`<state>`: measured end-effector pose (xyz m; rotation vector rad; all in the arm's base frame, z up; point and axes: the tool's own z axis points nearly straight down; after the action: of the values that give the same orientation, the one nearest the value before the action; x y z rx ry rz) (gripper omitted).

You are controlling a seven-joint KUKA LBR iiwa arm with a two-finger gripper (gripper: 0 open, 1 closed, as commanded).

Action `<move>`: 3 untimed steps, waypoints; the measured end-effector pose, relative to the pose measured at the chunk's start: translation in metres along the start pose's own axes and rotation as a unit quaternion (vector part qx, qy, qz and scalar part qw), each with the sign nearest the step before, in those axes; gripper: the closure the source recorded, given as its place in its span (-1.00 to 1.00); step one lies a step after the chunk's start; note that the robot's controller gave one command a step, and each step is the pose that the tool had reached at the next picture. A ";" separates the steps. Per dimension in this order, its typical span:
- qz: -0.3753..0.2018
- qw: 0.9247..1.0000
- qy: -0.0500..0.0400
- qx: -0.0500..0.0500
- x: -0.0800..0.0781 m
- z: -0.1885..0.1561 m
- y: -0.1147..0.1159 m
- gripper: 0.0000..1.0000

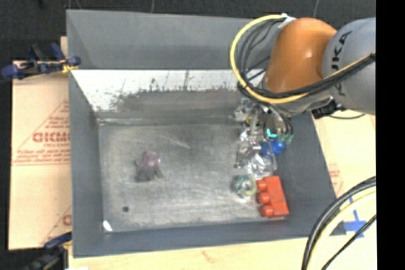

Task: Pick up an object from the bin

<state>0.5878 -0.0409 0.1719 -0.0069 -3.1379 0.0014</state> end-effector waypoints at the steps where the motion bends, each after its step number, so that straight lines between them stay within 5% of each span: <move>1: 0.043 0.999 -0.004 -0.004 0.033 0.065 -0.060 -1.00; 2: -0.038 0.999 -0.019 -0.002 0.045 0.077 -0.066 -1.00; 3: -0.105 0.994 -0.014 0.002 0.101 0.098 -0.062 -1.00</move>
Offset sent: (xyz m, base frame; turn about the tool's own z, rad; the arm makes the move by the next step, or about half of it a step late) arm -0.0346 -0.0611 -0.0640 0.0856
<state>0.4857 -0.1021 0.0742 0.3267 -3.1483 0.0058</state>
